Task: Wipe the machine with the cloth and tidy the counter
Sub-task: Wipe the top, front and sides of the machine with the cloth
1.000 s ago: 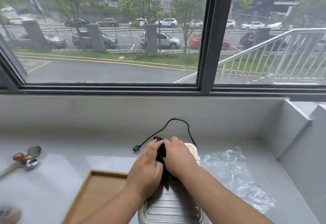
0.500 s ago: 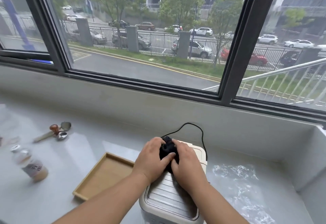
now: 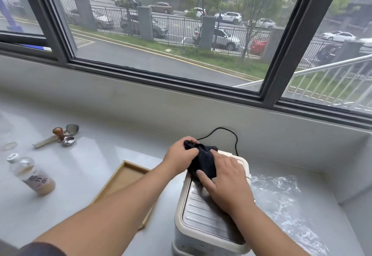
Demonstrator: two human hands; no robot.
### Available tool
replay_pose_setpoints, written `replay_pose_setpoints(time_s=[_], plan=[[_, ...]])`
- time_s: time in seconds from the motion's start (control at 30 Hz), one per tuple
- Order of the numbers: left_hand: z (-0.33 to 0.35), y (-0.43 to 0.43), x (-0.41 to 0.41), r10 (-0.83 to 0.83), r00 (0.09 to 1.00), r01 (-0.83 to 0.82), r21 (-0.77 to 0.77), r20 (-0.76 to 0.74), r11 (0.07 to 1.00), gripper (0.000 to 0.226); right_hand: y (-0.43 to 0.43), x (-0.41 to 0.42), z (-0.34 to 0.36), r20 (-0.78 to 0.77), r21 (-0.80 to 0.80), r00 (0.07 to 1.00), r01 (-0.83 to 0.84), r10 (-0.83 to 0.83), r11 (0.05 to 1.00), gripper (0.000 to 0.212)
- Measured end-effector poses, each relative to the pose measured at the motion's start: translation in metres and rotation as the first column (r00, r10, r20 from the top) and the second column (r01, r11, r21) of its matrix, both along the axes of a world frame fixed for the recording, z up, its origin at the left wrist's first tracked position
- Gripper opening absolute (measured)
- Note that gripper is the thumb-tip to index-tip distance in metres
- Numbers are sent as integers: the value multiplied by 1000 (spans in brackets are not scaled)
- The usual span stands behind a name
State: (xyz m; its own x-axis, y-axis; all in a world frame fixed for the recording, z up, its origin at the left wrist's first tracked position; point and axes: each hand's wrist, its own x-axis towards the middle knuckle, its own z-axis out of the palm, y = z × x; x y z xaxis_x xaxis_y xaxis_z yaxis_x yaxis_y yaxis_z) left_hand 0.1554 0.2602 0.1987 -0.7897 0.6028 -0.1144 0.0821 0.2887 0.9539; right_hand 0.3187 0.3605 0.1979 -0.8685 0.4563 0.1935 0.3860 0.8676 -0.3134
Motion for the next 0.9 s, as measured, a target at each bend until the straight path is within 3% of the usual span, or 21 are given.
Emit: replay_pose_setpoints(time_s=[0.33,0.5,0.67,0.77,0.83,0.9], plan=[[-21,-2,-13,64,985,-88,146,163,985,21,-4,-4,-1,89,53,994,66,-71,996,93],[-22,-2,-33,-37,999,39,87,-22,995,24,-8,-6,1,113,79,988,97,-105,992,84],[-22,-7,-39,-100,982,81,118,163,990,33,-12,-6,1,97,112,982,150,-161,982,71],[-28,-14,-33,-171,914,116,168,369,979,28,-11,-6,1,104,107,980,158,-169,982,68],[-37,-18,-27,-208,909,143,199,360,969,23,-11,-7,1,106,109,978,167,-179,980,66],[-47,-19,-24,-198,946,150,196,258,969,18,-10,-8,1,113,108,977,171,-183,979,65]])
